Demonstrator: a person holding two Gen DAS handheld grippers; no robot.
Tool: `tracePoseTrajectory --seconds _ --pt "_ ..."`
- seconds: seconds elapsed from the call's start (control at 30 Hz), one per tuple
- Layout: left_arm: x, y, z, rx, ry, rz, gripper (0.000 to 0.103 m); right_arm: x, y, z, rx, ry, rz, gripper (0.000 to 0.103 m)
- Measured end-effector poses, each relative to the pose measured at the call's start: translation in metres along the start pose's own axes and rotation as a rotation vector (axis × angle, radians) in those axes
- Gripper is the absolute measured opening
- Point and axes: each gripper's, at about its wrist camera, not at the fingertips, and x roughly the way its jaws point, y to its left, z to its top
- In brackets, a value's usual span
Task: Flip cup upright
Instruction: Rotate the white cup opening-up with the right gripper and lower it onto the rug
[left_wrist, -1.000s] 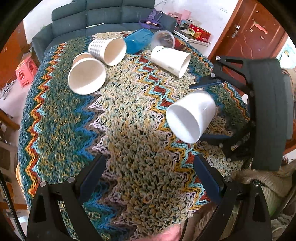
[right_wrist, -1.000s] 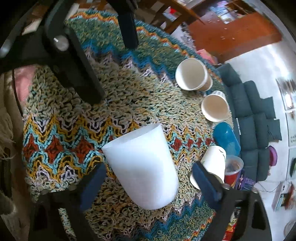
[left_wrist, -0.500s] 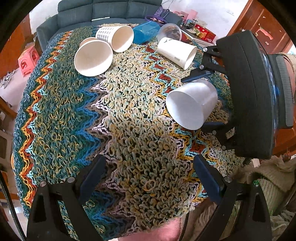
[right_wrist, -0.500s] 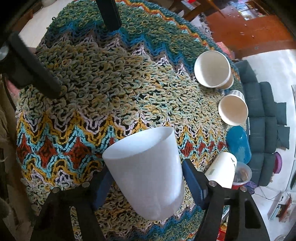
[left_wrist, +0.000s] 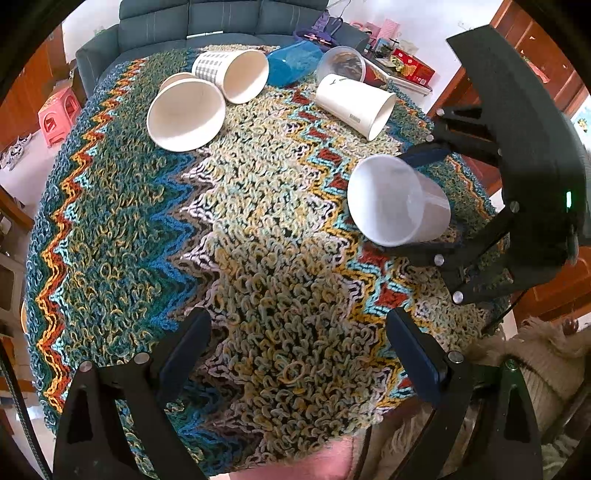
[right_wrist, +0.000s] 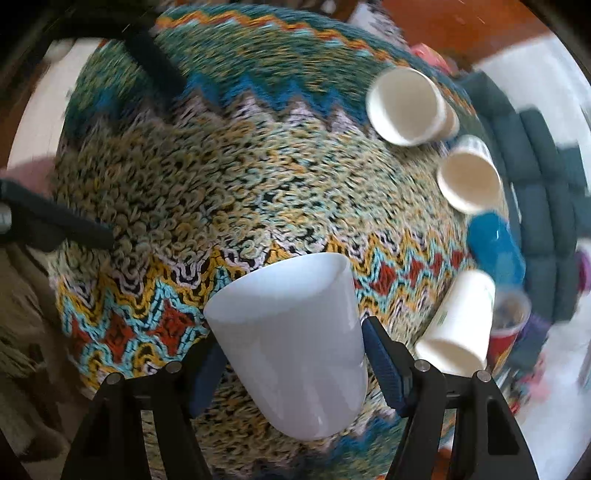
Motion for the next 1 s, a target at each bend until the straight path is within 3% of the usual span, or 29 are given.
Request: tracePoseTrajectory --seconds 0.13,0.37,0.5,0.7,1.0 --pt "-0.002 -0.005 0.009 0.005 -0.017 0.001 0.096 -0.006 -0.023 -0.014 0.209 -0.062 0.061 0.071" --pt "-0.002 -0.012 0.026 -0.02 -0.051 -0.008 0.096 -0.017 -0.069 -0.058 0.688 -0.278 0.147 0.07" --pt "-0.001 -0.016 0.032 -0.032 -0.06 -0.017 0.096 -0.002 -0.094 -0.081 0.922 -0.364 0.194 0.07" --pt "-0.001 -0.018 0.034 -0.042 -0.062 -0.023 0.096 0.01 -0.103 -0.091 1.075 -0.419 0.186 0.07" --pt "0.001 -0.017 0.034 -0.069 -0.055 -0.016 0.096 0.004 -0.098 -0.096 1.105 -0.406 0.17 0.07"
